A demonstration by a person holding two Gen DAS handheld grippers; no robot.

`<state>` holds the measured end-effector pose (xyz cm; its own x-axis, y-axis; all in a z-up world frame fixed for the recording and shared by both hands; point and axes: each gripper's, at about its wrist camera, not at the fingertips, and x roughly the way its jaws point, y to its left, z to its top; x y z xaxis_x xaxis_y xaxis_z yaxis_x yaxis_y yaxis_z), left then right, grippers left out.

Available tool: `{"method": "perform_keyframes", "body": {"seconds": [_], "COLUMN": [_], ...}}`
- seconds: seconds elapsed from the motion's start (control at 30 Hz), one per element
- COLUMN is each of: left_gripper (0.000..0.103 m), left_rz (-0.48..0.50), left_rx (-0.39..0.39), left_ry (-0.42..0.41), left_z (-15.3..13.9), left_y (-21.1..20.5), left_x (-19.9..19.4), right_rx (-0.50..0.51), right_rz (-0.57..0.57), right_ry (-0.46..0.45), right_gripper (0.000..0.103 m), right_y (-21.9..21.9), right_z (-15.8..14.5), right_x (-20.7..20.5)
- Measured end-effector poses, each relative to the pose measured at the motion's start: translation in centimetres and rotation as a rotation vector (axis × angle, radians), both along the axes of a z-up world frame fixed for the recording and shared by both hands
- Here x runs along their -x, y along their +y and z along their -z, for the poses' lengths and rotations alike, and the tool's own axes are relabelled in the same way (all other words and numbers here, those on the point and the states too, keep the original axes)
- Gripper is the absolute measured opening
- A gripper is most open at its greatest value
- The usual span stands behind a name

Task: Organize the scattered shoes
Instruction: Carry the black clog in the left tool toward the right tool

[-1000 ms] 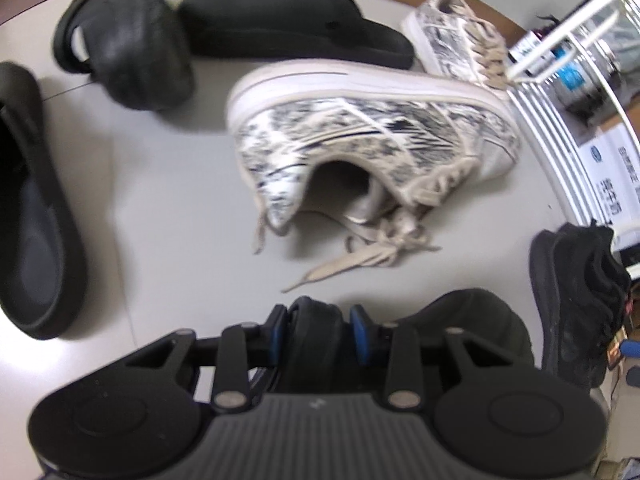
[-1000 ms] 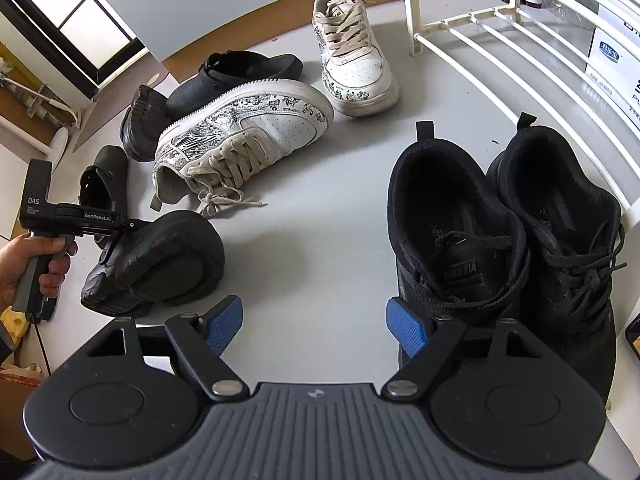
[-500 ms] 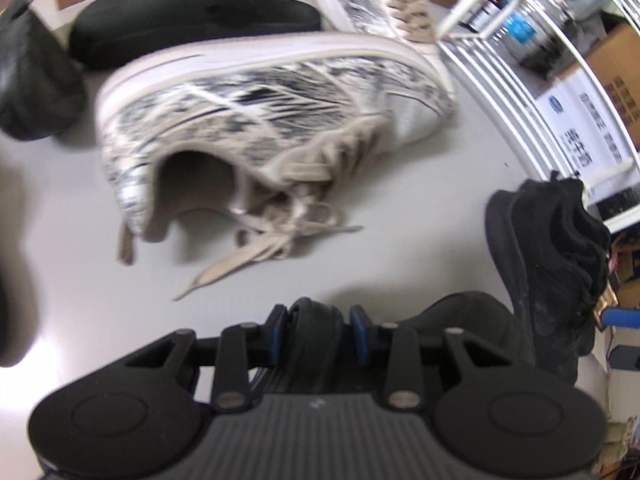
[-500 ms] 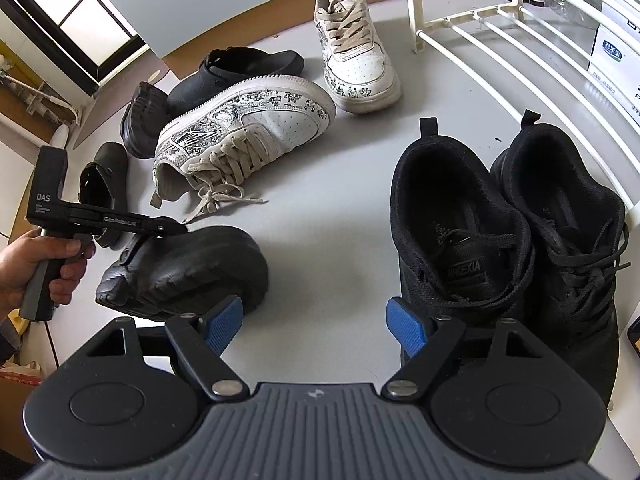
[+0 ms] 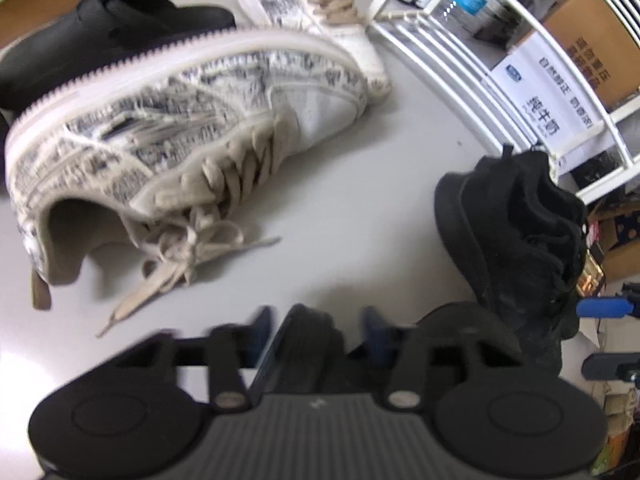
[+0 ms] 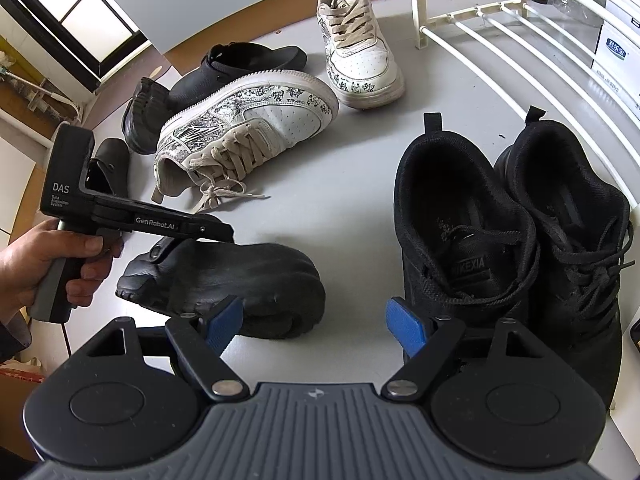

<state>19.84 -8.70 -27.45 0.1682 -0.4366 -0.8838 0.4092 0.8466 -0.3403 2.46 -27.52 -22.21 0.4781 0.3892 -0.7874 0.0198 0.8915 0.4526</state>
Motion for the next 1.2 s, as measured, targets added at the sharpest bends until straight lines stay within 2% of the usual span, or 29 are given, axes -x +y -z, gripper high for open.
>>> {"method": "perform_keyframes", "body": {"seconds": [0.13, 0.6, 1.07, 1.2], "left_gripper": [0.075, 0.075, 0.075, 0.075], "left_rz": [-0.034, -0.136, -0.218, -0.203], "left_rx": [0.023, 0.081, 0.074, 0.069], "left_ry": [-0.016, 0.011, 0.036, 0.050], "left_z": [-0.9, -2.6, -2.7, -2.0], "left_y": [1.0, 5.3, 9.0, 8.6], "left_x": [-0.4, 0.6, 2.4, 2.3], "right_rx": [-0.002, -0.005, -0.010, -0.015], "right_rz": [-0.001, -0.033, -0.109, -0.109], "right_ry": [0.001, -0.016, -0.010, 0.006], "right_gripper": [0.083, 0.083, 0.084, 0.086], "right_y": [0.0, 1.1, 4.2, 4.4], "right_z": [0.1, 0.2, 1.2, 1.7], "right_x": [0.0, -1.3, -5.5, -5.7]}}
